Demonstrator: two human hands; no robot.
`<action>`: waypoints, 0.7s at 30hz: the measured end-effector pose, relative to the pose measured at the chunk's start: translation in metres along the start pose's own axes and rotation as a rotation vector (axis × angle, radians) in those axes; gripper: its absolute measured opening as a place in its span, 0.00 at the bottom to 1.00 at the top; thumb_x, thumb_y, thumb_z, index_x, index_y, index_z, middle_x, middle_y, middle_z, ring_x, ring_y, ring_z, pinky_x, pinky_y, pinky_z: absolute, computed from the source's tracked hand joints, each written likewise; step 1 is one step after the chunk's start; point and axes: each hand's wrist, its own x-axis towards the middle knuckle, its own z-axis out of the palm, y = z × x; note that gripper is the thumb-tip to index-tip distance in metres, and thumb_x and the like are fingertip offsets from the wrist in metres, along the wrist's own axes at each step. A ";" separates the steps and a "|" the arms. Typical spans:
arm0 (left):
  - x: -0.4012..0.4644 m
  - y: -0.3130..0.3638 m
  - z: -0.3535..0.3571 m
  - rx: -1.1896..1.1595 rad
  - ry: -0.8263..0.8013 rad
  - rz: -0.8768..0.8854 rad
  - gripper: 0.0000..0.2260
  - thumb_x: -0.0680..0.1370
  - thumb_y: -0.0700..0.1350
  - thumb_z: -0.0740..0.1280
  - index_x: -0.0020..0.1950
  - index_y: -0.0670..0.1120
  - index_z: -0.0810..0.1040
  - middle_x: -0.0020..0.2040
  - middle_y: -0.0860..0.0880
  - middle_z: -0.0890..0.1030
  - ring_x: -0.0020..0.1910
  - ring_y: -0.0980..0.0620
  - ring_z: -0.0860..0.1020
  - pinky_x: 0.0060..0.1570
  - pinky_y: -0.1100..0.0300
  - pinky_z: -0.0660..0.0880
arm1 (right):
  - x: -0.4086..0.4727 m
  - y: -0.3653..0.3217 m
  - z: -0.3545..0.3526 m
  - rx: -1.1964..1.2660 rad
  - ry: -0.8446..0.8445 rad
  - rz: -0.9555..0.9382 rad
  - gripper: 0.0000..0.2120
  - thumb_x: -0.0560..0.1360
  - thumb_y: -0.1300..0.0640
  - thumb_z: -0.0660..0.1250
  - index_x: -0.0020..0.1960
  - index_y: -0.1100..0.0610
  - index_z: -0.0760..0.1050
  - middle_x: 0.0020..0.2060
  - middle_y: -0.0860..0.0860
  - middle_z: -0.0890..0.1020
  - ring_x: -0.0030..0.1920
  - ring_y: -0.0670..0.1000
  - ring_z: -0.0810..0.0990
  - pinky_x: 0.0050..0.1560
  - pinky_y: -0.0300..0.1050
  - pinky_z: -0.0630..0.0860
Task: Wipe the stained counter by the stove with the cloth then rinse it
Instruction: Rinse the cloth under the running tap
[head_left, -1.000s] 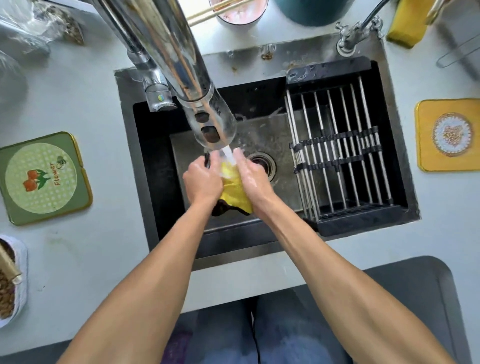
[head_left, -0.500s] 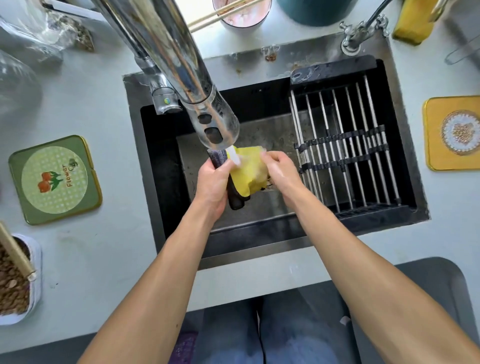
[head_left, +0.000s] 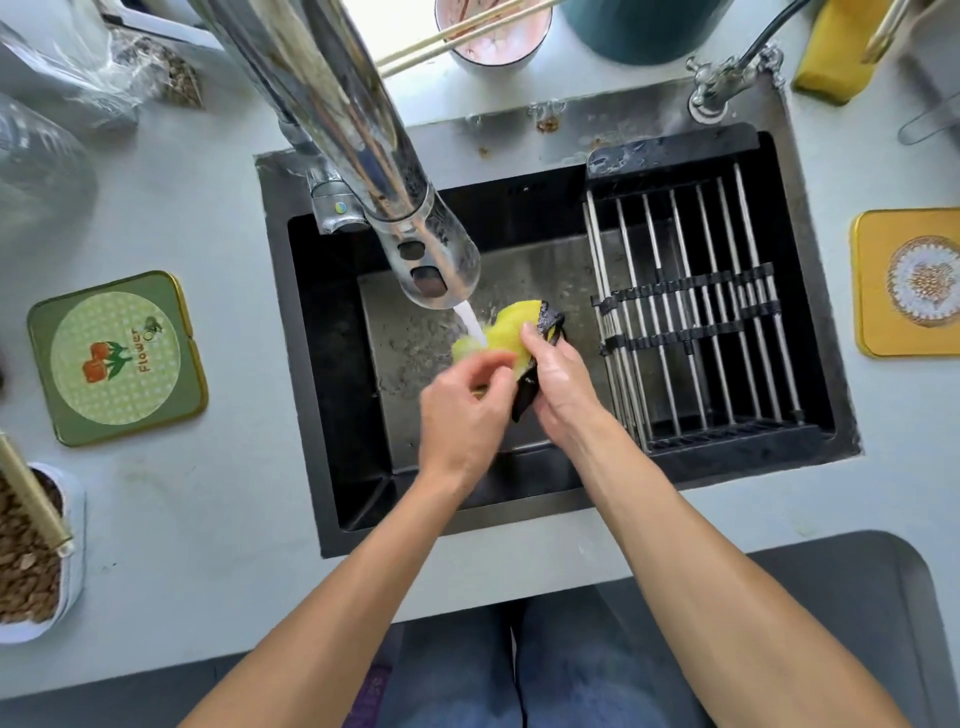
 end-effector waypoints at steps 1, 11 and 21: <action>0.010 -0.005 -0.004 -0.068 0.094 -0.093 0.09 0.79 0.47 0.69 0.55 0.52 0.87 0.49 0.56 0.88 0.52 0.58 0.85 0.59 0.55 0.82 | 0.001 0.000 -0.001 0.000 0.008 -0.018 0.16 0.85 0.56 0.65 0.67 0.67 0.77 0.61 0.66 0.84 0.58 0.62 0.84 0.67 0.64 0.79; 0.072 -0.027 0.000 -0.688 -0.204 -0.635 0.20 0.85 0.57 0.62 0.44 0.49 0.88 0.44 0.48 0.88 0.43 0.48 0.86 0.41 0.56 0.82 | 0.006 -0.008 -0.009 0.010 -0.184 -0.026 0.21 0.86 0.47 0.60 0.66 0.61 0.81 0.60 0.60 0.86 0.58 0.58 0.86 0.63 0.58 0.82; 0.049 0.008 0.034 -0.094 0.195 -0.266 0.19 0.83 0.59 0.64 0.39 0.47 0.77 0.35 0.55 0.80 0.37 0.55 0.78 0.40 0.55 0.74 | 0.026 0.008 0.019 -0.411 0.055 -0.010 0.27 0.85 0.41 0.58 0.71 0.62 0.75 0.60 0.57 0.84 0.59 0.58 0.83 0.61 0.57 0.80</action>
